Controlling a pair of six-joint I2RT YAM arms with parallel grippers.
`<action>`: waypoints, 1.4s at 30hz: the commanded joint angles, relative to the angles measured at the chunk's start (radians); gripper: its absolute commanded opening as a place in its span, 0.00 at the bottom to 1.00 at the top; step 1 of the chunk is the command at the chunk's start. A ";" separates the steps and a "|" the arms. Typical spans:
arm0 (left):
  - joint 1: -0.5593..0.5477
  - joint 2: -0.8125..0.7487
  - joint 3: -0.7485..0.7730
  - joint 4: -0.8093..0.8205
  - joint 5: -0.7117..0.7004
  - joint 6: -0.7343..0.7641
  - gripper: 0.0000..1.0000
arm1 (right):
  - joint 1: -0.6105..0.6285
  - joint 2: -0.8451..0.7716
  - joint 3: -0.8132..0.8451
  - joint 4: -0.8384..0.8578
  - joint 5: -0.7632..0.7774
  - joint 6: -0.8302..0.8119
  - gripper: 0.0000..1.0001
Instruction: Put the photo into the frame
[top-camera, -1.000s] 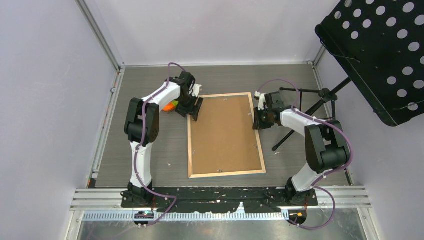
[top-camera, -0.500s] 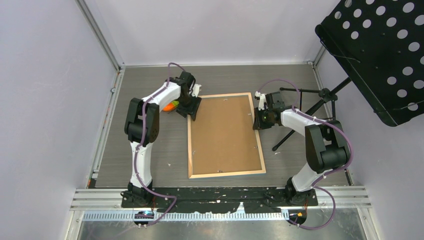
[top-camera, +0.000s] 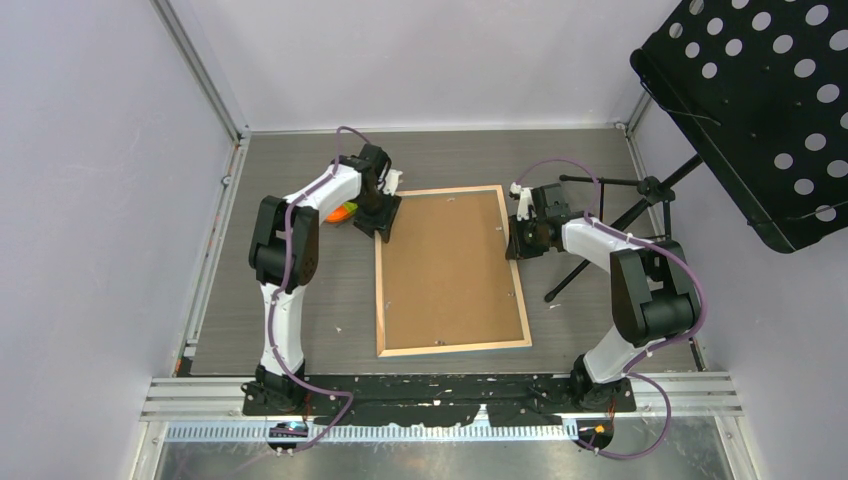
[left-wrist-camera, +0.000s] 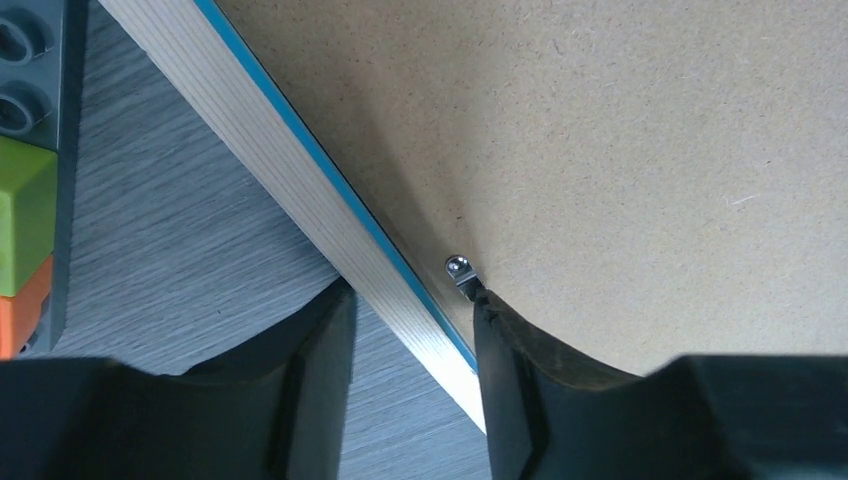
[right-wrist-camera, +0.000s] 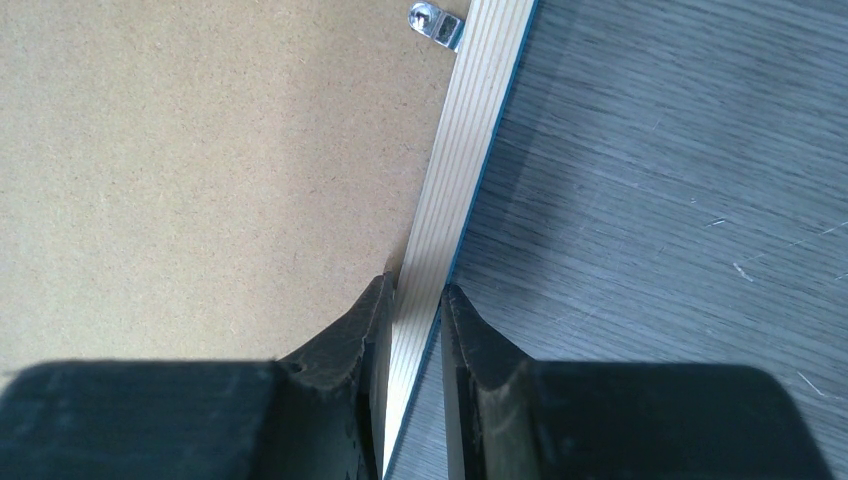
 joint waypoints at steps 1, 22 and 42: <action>-0.003 -0.040 -0.001 0.017 0.025 0.002 0.50 | 0.004 -0.036 0.000 -0.017 -0.072 -0.030 0.06; -0.003 0.010 0.069 0.008 -0.044 0.014 0.59 | -0.005 -0.023 0.004 -0.017 -0.093 -0.029 0.06; -0.023 0.041 0.085 0.017 -0.073 -0.005 0.46 | -0.015 -0.019 0.006 -0.016 -0.130 -0.021 0.06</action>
